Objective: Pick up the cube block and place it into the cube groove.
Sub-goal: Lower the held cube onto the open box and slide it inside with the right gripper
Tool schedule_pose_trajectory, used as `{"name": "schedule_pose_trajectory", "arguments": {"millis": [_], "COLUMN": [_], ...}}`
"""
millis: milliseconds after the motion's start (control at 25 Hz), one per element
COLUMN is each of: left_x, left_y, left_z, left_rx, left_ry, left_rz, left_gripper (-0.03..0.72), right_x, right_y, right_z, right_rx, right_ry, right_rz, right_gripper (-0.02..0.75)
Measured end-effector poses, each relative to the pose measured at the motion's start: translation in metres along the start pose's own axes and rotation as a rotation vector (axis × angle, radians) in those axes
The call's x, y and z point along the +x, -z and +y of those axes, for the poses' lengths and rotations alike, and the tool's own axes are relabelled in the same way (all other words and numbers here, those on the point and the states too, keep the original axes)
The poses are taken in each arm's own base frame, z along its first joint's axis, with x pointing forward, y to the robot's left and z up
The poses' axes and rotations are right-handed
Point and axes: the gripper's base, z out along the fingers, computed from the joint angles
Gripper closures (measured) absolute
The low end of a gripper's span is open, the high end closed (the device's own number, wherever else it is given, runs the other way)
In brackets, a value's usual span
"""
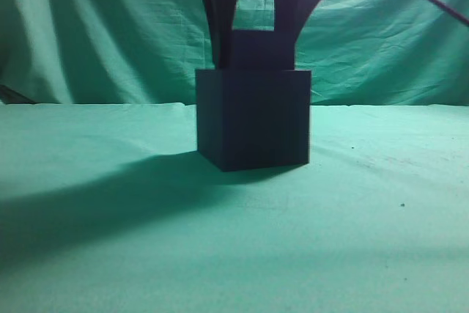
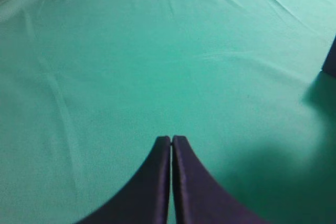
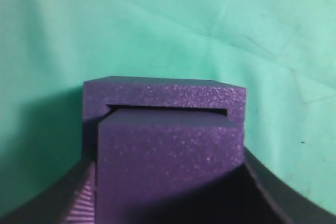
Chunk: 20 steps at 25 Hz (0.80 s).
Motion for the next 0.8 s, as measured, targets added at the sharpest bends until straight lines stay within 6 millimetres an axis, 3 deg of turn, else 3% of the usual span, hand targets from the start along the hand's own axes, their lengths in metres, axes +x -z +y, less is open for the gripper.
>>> {"name": "schedule_pose_trajectory", "arguments": {"millis": [560,720,800], "left_x": [0.000,0.000,0.000], "left_y": [0.000,0.000,0.000], "left_z": [0.000,0.000,0.000], "left_rx": [0.000,0.000,0.000], "left_ry": [0.000,0.000,0.000], "left_rz": [0.000,0.000,0.000], "left_gripper": [0.688,0.688,0.688], "right_x": [0.000,-0.001,-0.005], "right_y": [-0.003,0.001,0.013], "right_z": [-0.002,-0.002,-0.002], "right_rx": [0.024,0.029,0.031], "right_ry": [0.079,0.077,0.072], "right_rz": [0.010,0.022,0.019], "right_gripper": [0.301,0.119,0.127]}}
